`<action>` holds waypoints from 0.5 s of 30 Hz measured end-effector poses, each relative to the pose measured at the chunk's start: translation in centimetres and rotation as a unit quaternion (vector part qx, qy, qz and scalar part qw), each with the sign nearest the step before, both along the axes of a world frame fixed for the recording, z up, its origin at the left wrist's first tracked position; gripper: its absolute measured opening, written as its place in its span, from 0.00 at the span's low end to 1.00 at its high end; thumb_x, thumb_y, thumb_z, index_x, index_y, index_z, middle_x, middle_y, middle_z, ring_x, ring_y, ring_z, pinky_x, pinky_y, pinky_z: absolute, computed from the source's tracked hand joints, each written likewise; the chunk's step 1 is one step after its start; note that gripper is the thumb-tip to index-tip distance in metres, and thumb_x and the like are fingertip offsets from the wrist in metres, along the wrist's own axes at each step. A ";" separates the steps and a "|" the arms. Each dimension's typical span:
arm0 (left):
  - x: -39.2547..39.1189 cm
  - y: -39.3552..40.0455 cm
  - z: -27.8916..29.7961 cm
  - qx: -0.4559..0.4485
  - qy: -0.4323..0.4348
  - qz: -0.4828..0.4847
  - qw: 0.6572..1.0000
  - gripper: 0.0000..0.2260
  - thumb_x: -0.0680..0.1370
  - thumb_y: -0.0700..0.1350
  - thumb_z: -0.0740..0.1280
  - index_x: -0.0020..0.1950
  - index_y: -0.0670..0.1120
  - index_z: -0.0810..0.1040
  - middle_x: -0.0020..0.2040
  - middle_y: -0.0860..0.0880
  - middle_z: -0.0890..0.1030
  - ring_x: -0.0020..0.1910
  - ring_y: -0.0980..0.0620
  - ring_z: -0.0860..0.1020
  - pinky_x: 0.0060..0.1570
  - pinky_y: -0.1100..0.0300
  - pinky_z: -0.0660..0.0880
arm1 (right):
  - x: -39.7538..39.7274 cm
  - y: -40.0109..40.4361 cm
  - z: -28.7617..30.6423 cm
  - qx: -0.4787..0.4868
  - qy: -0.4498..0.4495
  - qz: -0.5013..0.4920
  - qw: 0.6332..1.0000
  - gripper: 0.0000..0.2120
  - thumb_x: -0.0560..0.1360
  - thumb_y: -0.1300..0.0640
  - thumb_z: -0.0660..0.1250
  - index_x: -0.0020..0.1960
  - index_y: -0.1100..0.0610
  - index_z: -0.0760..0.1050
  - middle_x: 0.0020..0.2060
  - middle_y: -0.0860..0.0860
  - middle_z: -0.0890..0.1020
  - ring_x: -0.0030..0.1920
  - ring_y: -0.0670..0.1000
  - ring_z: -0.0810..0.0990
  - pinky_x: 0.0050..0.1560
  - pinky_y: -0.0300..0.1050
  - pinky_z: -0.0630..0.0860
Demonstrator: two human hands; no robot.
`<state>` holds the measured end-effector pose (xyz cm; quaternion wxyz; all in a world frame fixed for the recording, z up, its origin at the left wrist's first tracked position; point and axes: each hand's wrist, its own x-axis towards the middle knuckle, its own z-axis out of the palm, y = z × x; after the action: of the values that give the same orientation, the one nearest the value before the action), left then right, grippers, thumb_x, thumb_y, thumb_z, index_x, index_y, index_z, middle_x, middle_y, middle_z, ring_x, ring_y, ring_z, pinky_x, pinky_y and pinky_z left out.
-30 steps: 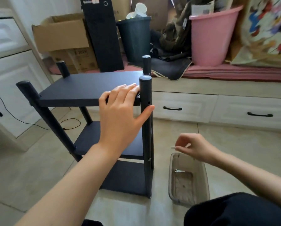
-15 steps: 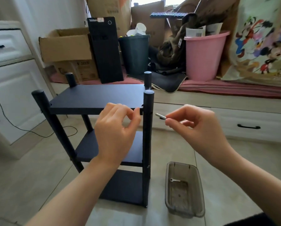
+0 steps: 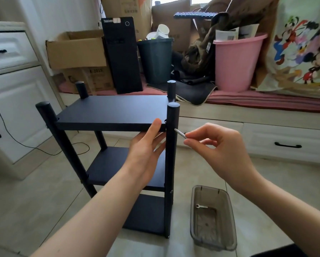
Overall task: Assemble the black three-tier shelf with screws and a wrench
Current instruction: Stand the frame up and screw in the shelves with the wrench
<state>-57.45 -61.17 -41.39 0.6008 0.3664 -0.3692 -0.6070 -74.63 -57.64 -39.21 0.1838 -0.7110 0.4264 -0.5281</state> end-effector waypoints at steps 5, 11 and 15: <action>-0.3 -0.4 0.1 -0.014 -0.005 0.023 1.000 0.25 0.69 0.56 0.72 0.57 0.38 0.80 0.53 0.42 0.86 0.54 0.45 0.85 0.55 0.55 0.81 | -0.2 -0.2 -0.3 0.009 -0.015 0.004 1.000 0.06 0.70 0.61 0.76 0.43 0.52 0.83 0.36 0.42 0.84 0.40 0.42 0.83 0.42 0.30 0.76; 0.0 -0.8 -0.1 -0.014 -0.018 0.020 1.000 0.19 0.79 0.49 0.69 0.62 0.36 0.78 0.54 0.41 0.85 0.52 0.43 0.85 0.53 0.53 0.81 | -0.3 -0.3 -0.3 0.009 -0.017 0.006 1.000 0.08 0.70 0.62 0.76 0.42 0.50 0.82 0.39 0.41 0.84 0.40 0.41 0.83 0.41 0.29 0.75; 0.1 -0.8 -0.3 -0.022 -0.027 0.018 0.999 0.13 0.81 0.47 0.67 0.58 0.38 0.80 0.51 0.42 0.86 0.51 0.43 0.85 0.53 0.53 0.82 | -0.2 -0.2 -0.4 0.017 -0.022 0.009 1.000 0.08 0.70 0.62 0.76 0.42 0.50 0.82 0.39 0.40 0.84 0.40 0.41 0.83 0.41 0.29 0.75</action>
<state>-57.38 -61.98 -41.64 0.6092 0.3764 -0.3917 -0.5777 -74.85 -57.84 -39.65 0.2097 -0.6995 0.4247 -0.5350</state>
